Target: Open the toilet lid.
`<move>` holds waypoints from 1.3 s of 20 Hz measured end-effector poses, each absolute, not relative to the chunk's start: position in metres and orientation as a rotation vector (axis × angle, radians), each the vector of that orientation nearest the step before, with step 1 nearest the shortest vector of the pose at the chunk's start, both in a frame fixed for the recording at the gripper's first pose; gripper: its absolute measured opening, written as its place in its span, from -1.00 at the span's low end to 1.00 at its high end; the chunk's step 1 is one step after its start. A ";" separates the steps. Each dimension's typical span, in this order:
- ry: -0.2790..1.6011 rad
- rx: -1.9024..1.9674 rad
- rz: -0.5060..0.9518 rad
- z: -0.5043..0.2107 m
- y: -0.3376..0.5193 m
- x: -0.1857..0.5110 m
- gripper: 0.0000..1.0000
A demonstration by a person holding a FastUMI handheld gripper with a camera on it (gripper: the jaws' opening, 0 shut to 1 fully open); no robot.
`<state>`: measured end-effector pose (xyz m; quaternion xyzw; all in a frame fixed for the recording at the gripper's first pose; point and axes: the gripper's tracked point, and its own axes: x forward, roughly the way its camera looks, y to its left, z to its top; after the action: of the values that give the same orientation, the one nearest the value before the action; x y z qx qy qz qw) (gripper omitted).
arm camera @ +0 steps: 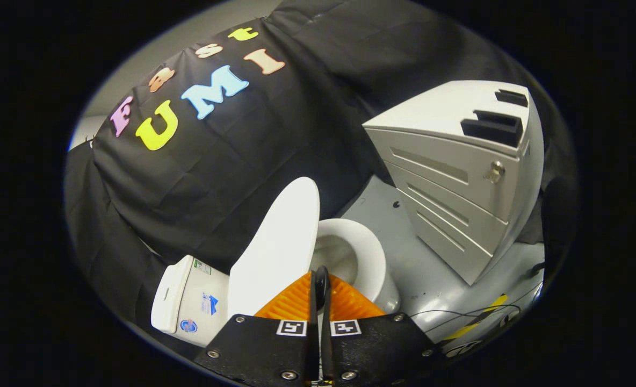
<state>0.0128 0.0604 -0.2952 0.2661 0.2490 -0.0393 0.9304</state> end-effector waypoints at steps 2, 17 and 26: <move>0.491 0.485 -0.054 -0.274 0.071 0.014 -0.96; 0.406 0.294 0.030 -0.187 0.138 0.010 -0.98; 0.353 0.161 0.069 -0.149 0.179 0.006 -0.98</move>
<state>0.0062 0.1794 -0.1486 0.0798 0.1753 0.0345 0.9807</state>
